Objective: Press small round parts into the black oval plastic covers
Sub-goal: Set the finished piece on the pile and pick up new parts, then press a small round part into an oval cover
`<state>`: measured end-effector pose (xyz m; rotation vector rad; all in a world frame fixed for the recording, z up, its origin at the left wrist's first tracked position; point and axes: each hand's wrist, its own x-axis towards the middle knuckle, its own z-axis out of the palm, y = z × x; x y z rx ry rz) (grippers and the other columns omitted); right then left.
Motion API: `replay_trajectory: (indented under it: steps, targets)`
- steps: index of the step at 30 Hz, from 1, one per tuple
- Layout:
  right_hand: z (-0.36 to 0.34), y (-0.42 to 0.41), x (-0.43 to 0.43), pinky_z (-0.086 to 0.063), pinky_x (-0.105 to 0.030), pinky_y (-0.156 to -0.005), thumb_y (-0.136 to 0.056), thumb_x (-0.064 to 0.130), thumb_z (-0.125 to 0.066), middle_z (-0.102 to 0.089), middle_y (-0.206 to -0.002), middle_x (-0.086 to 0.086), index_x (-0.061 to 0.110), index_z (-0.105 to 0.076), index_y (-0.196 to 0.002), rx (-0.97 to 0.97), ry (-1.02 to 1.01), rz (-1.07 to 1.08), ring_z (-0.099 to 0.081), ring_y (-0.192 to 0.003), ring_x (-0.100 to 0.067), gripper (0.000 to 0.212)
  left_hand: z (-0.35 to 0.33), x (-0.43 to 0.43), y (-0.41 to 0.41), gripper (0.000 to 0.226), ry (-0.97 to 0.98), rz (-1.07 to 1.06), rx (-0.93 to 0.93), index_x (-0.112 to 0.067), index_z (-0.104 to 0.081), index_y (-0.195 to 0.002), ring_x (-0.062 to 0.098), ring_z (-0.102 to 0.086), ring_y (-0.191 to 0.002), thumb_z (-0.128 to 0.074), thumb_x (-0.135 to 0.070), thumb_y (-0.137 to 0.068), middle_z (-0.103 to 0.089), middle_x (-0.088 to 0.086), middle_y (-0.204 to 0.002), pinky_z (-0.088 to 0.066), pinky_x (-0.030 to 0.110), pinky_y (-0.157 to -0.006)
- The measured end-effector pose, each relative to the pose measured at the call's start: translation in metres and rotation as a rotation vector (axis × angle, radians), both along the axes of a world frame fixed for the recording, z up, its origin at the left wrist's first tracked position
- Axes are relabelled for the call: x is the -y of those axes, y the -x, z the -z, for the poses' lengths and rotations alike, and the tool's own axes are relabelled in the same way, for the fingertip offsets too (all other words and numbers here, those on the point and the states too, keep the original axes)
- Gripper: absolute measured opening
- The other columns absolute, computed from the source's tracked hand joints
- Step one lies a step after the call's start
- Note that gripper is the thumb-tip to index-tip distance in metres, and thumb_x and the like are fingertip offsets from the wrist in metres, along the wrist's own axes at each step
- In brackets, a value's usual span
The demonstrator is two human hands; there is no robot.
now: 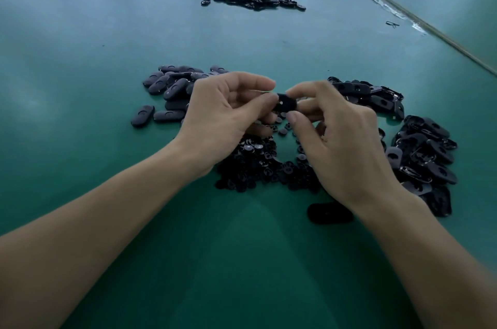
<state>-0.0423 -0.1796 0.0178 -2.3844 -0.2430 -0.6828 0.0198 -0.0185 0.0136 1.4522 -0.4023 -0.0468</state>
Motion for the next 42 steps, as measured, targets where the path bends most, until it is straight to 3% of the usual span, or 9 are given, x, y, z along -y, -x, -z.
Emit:
replay_trajectory:
  steps: [3,7,15,22,25,29,36,39,42]
  targets:
    - [0.0019,-0.0004,0.0008,-0.048,-0.029,-0.080,-0.097,0.035,-0.060,-0.064,-0.089,0.014,0.024,-0.058,-0.121,-0.107,0.076,0.054,-0.059,-0.091,-0.008,0.026,0.0030,-0.0010,-0.0025,0.013,0.024,-0.037,0.026,-0.010,-0.070,-0.096,0.011,-0.070,-0.065,-0.068,0.001,-0.090,-0.071,-0.002,-0.069,-0.057,0.022,-0.058]
    - [0.0038,0.0007,-0.0012,-0.035,-0.026,-0.086,-0.092,0.052,-0.055,-0.053,-0.100,0.007,0.027,-0.065,-0.125,-0.268,0.279,0.052,-0.048,-0.108,-0.014,0.043,0.0060,-0.0004,-0.0027,0.015,0.016,-0.039,0.033,-0.010,-0.070,-0.097,0.012,-0.072,-0.068,-0.066,0.004,-0.092,-0.072,-0.001,-0.069,-0.057,0.020,-0.061]
    - [0.0038,0.0002,-0.0007,-0.046,-0.037,-0.086,-0.095,0.035,-0.063,-0.061,-0.096,0.002,0.025,-0.074,-0.101,-0.266,0.207,0.055,-0.053,-0.098,-0.017,0.016,0.0061,-0.0012,-0.0033,0.012,0.018,-0.036,-0.005,-0.007,-0.070,-0.094,0.015,-0.073,-0.068,-0.066,0.004,-0.091,-0.073,0.002,-0.069,-0.058,0.022,-0.062]
    - [0.0039,0.0003,-0.0019,-0.044,-0.038,-0.084,-0.100,0.041,-0.050,-0.061,-0.094,0.004,0.023,-0.072,-0.102,-0.254,0.206,0.088,-0.053,-0.096,-0.019,0.028,0.0070,-0.0004,-0.0038,0.011,0.020,-0.043,-0.017,-0.007,-0.069,-0.094,0.015,-0.072,-0.068,-0.067,0.004,-0.091,-0.072,0.001,-0.069,-0.057,0.021,-0.061]
    - [0.0010,0.0017,-0.0021,-0.044,-0.036,-0.085,-0.093,0.049,-0.059,-0.061,-0.094,0.006,0.030,-0.072,-0.105,-0.277,0.233,0.076,-0.052,-0.098,-0.016,0.027,0.0066,-0.0007,-0.0038,0.011,0.009,-0.042,-0.015,-0.007,-0.069,-0.094,0.015,-0.072,-0.067,-0.067,0.003,-0.091,-0.072,0.000,-0.069,-0.057,0.020,-0.061]
    - [0.0014,0.0008,-0.0026,-0.048,-0.040,-0.085,-0.092,0.035,-0.067,-0.062,-0.093,0.005,0.028,-0.075,-0.100,-0.274,0.193,0.044,-0.055,-0.095,-0.017,0.013,0.0070,-0.0004,-0.0035,0.011,-0.005,-0.036,-0.009,-0.006,-0.069,-0.094,0.014,-0.072,-0.067,-0.067,0.003,-0.091,-0.072,-0.001,-0.068,-0.057,0.020,-0.060]
    - [0.0033,-0.0004,-0.0035,-0.050,-0.041,-0.082,-0.092,0.027,-0.068,-0.063,-0.090,0.004,0.022,-0.074,-0.096,-0.213,0.137,0.053,-0.058,-0.089,-0.017,0.008,0.0072,-0.0020,-0.0041,0.014,-0.017,-0.036,-0.011,-0.009,-0.068,-0.098,0.016,-0.073,-0.068,-0.068,0.002,-0.091,-0.072,0.001,-0.070,-0.057,0.022,-0.062]
    - [0.0029,-0.0013,-0.0038,-0.050,-0.035,-0.079,-0.093,0.025,-0.069,-0.064,-0.086,0.006,0.022,-0.072,-0.100,-0.171,0.060,0.048,-0.059,-0.083,-0.013,0.009,0.0073,-0.0025,-0.0040,0.016,-0.023,-0.030,-0.012,-0.012,-0.068,-0.098,0.016,-0.073,-0.069,-0.067,0.002,-0.091,-0.072,0.001,-0.069,-0.057,0.022,-0.063]
    - [0.0037,-0.0018,-0.0020,-0.047,-0.030,-0.070,-0.095,0.030,-0.066,-0.062,-0.078,0.009,0.022,-0.071,-0.090,-0.137,0.036,0.039,-0.056,-0.074,-0.008,0.011,0.0075,-0.0022,-0.0033,0.013,-0.035,-0.038,-0.005,-0.009,-0.070,-0.095,0.016,-0.073,-0.068,-0.067,0.003,-0.091,-0.072,0.000,-0.069,-0.057,0.022,-0.062]
